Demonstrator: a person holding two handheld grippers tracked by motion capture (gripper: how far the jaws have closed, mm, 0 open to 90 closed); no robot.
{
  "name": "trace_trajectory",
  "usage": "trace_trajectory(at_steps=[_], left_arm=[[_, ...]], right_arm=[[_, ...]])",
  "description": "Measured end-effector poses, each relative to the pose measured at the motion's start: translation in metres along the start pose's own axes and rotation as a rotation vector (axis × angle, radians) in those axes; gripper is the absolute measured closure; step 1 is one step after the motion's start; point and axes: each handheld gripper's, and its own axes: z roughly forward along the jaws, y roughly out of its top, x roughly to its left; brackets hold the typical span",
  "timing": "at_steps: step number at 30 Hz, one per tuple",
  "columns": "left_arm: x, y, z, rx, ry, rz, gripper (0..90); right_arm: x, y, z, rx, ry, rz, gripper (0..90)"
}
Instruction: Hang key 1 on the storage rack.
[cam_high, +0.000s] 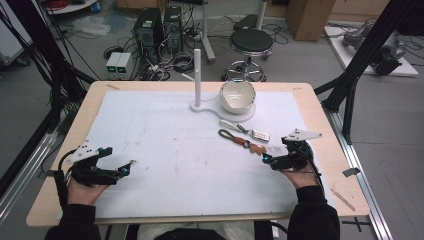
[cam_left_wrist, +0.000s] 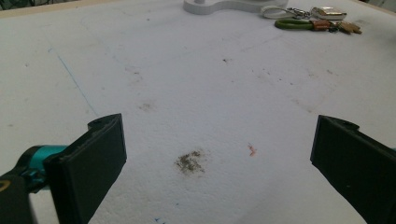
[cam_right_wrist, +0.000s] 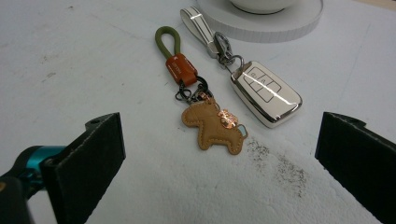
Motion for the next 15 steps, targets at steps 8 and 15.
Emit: trace_trajectory(at_steps=[8, 15], left_arm=[[-0.001, 0.0, 0.001, 0.016, -0.01, 0.005, 3.9], [-0.001, 0.0, 0.001, 0.016, -0.009, 0.004, 3.9]], right_arm=[[0.001, 0.012, 0.003, 0.01, 0.007, -0.021, 0.6], [0.002, 0.028, 0.014, 0.051, 0.022, -0.067, 0.7]])
